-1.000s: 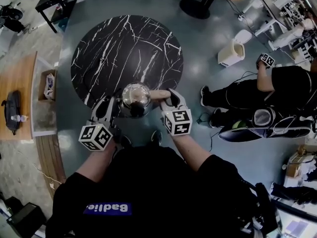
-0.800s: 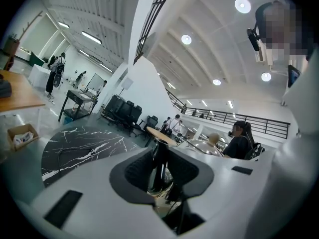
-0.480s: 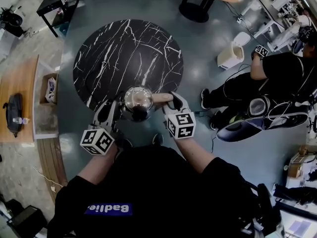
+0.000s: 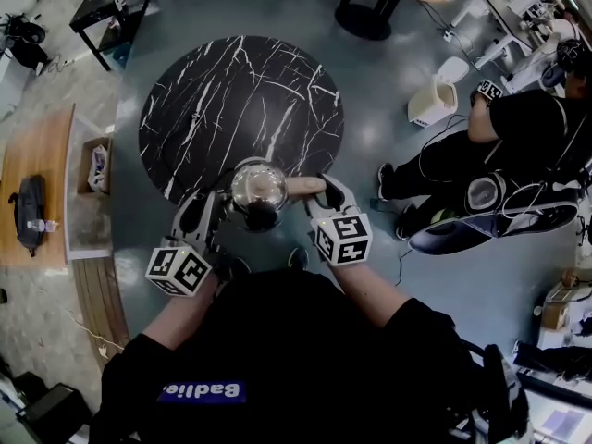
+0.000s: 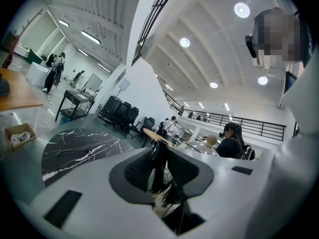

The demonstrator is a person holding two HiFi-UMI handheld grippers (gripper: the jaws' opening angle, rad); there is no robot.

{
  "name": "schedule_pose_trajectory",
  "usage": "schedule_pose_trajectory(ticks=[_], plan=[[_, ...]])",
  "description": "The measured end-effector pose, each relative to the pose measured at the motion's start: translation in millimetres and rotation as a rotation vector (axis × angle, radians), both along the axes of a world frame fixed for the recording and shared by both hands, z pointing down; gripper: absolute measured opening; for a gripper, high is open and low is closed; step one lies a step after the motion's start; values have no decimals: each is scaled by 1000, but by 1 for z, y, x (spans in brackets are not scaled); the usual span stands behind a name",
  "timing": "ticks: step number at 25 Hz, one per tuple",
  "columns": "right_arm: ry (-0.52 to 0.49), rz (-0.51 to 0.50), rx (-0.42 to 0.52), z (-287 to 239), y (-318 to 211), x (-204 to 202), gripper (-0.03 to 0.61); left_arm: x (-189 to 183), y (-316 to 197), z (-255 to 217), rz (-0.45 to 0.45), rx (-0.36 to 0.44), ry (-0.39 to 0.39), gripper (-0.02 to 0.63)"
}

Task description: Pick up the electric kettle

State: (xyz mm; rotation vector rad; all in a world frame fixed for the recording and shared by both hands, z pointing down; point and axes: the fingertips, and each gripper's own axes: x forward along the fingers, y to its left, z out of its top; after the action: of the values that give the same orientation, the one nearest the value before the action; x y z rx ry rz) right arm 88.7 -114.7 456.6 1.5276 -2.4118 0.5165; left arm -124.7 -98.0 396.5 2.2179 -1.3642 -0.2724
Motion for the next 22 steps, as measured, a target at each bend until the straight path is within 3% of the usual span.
schedule_pose_trajectory(ticks=[22], plan=[[-18,3,14,-11,5,9,141,9,6,-11,41,11,-3,87]])
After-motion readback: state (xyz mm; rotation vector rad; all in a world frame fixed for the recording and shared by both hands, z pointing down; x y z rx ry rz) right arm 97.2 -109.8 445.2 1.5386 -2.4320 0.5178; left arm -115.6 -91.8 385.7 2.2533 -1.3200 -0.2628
